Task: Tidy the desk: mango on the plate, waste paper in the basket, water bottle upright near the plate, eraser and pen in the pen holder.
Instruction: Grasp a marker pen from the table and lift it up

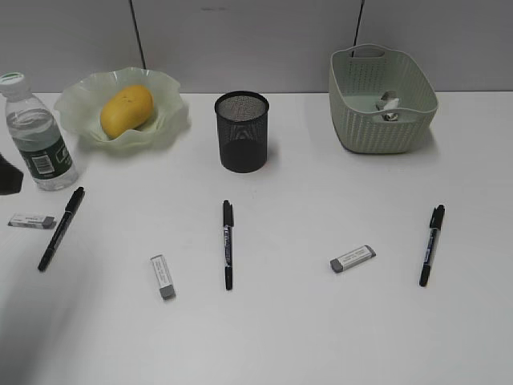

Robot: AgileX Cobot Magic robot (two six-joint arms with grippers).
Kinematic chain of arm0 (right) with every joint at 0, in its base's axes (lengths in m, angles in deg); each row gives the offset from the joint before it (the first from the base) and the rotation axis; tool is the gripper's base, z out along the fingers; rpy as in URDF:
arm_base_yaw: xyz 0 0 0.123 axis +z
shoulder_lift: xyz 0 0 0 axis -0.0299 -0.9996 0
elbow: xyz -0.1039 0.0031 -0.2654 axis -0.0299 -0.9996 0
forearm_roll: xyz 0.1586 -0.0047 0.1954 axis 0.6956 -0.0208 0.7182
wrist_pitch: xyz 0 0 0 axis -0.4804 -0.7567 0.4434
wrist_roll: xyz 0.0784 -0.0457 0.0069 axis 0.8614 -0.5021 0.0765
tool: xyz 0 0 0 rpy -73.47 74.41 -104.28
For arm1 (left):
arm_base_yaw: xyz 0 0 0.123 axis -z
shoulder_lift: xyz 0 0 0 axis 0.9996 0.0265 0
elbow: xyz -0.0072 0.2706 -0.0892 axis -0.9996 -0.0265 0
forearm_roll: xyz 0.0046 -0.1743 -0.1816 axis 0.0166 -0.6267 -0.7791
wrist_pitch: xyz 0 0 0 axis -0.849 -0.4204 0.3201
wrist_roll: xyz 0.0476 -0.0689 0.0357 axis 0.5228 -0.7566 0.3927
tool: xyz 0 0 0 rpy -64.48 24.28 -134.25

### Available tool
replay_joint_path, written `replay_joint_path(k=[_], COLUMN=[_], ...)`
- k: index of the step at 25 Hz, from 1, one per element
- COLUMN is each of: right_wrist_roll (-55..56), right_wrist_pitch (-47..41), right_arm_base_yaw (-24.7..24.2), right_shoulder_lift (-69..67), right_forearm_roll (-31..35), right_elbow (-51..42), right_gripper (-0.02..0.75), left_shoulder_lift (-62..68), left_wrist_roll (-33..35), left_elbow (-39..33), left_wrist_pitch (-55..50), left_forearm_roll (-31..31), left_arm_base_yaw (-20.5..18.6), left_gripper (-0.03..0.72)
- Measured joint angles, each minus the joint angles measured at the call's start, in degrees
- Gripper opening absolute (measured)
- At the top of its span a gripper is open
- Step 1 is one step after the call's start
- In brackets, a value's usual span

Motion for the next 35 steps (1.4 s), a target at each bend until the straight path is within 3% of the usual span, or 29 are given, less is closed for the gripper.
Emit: replay_joint_path(k=[5, 10, 26, 35], right_wrist_roll=[0.0, 0.0, 0.0, 0.0], right_wrist_pitch=[0.0, 1.3, 1.9, 1.9], right_arm_base_yaw=[0.0, 0.0, 0.0, 0.0], right_shoulder_lift=[0.0, 0.0, 0.0, -1.8], right_forearm_roll=[0.0, -0.6, -0.4, -0.2], right_elbow=[0.0, 0.0, 0.0, 0.0], right_gripper=[0.585, 0.585, 0.585, 0.585], left_shoulder_lift=[-6.7, -14.3, -55.8, -64.3], left_wrist_roll=[0.0, 0.0, 0.0, 0.0], left_elbow=[3.7, 3.7, -5.4, -8.5], left_wrist_pitch=[-21.8, -30.9, -33.1, -34.9], left_forearm_roll=[-0.9, -0.9, 0.2, 0.4], left_arm_base_yaw=[0.0, 0.0, 0.0, 0.0], left_gripper=[0.558, 0.519, 0.509, 0.509])
